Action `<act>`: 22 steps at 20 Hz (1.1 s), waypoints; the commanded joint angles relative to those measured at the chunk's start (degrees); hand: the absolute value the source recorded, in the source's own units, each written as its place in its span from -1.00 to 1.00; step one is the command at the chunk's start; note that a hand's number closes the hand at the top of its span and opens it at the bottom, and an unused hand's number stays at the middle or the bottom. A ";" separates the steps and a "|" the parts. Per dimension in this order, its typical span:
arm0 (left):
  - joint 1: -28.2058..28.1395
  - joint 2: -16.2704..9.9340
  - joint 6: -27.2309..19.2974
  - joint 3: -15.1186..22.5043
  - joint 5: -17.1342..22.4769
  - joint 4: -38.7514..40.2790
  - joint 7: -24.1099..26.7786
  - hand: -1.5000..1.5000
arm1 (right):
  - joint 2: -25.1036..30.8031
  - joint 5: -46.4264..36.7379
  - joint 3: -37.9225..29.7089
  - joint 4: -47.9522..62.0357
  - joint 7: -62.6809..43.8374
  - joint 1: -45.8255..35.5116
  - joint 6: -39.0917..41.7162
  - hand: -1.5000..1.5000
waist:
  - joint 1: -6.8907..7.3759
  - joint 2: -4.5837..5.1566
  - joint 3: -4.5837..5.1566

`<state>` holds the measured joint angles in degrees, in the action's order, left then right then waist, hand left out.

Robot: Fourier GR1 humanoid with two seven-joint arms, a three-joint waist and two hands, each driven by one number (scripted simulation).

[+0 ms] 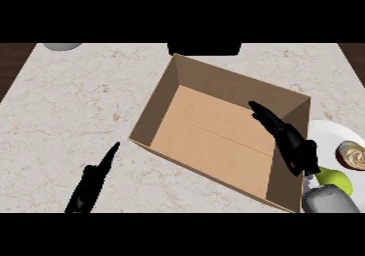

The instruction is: Pick the cupcake from the plate and place it in the cardboard box

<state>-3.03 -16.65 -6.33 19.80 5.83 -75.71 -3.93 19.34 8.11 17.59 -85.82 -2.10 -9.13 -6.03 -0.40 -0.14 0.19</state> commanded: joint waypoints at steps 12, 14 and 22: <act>3.27 -5.17 -9.79 -10.14 -3.71 -9.85 2.02 0.00 | 6.19 0.29 -38.97 12.51 12.34 1.73 -27.44 -1.00 | -0.63 0.35 -0.56; 4.37 -6.41 -8.75 -10.67 -3.77 -10.64 -0.01 0.00 | 3.93 1.70 -40.81 17.83 21.54 2.15 -25.45 -1.00 | 0.41 0.39 -0.45; 4.61 -5.70 -7.79 -10.98 -4.24 -10.62 -0.54 0.00 | 24.71 -8.72 -33.23 18.71 6.38 9.85 -10.90 -1.00 | -0.24 0.21 -0.05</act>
<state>-0.32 -22.37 -14.31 9.35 1.77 -87.27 -3.60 37.38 3.52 -18.43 -67.23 9.51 -2.55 -21.10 -0.23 0.05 0.01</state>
